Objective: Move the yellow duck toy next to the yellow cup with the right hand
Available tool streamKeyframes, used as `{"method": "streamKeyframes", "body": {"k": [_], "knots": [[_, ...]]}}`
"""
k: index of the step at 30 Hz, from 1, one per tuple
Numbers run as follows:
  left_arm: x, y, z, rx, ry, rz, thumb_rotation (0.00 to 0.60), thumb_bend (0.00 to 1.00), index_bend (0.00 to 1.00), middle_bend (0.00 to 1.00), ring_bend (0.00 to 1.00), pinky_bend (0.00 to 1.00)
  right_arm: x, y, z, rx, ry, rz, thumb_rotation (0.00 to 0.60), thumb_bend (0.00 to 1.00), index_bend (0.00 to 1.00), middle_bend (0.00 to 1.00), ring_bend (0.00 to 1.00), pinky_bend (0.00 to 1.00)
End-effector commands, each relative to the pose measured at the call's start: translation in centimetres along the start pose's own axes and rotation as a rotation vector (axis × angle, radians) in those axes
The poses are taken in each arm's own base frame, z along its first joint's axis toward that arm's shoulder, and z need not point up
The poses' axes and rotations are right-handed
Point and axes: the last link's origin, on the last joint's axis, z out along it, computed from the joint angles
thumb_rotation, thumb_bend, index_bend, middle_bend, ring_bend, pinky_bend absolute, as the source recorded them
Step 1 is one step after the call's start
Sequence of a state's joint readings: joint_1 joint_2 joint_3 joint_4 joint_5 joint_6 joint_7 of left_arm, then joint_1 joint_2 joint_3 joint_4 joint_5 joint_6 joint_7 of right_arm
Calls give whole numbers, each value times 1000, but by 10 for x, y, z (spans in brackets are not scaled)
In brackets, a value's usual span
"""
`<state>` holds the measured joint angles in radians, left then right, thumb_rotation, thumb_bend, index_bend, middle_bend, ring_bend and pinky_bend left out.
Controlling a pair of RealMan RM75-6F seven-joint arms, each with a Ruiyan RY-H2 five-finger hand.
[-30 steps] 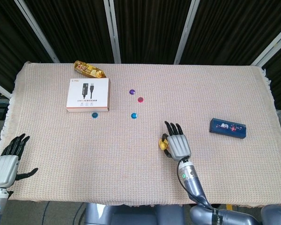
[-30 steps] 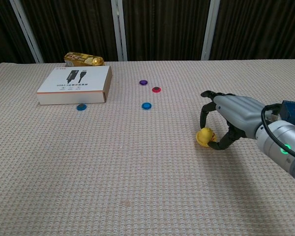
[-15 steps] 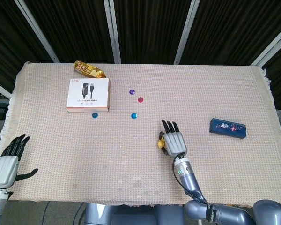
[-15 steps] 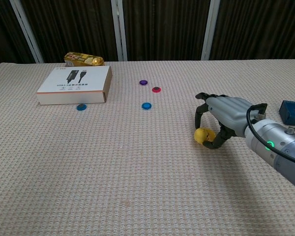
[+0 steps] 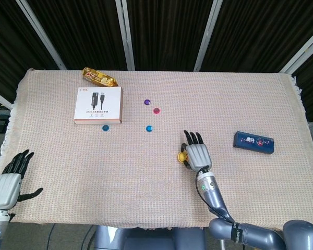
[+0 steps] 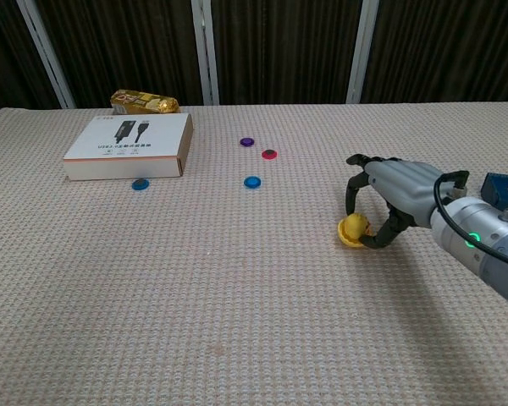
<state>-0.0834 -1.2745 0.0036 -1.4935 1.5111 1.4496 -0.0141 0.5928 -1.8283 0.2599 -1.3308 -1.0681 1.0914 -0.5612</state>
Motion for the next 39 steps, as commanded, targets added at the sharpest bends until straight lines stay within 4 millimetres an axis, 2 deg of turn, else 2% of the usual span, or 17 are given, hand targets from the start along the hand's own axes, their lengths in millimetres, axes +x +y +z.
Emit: {"method": "streamKeyframes", "body": {"k": [1,14,24,39], "knots": [[0,0,1,1,-2,0,600,0,0,0,0,173,1,2,1,-3,1,3,600,247,495,0,0,0],[0,0,1,4,-3,-3,600,0,0,0,0,173,-3,-3,-3,7,-12,-1,600,247,493,0,0,0],[0,0,2,4,-1,-4,600,0,0,0,0,173,-4,-7,-6,17,-15,2,600,248,456,0,0,0],[0,1,3,-1,2,-7,600,0,0,0,0,173,-5,-7,-2,8,-22,-4,600,245,433,0,0,0]]}}
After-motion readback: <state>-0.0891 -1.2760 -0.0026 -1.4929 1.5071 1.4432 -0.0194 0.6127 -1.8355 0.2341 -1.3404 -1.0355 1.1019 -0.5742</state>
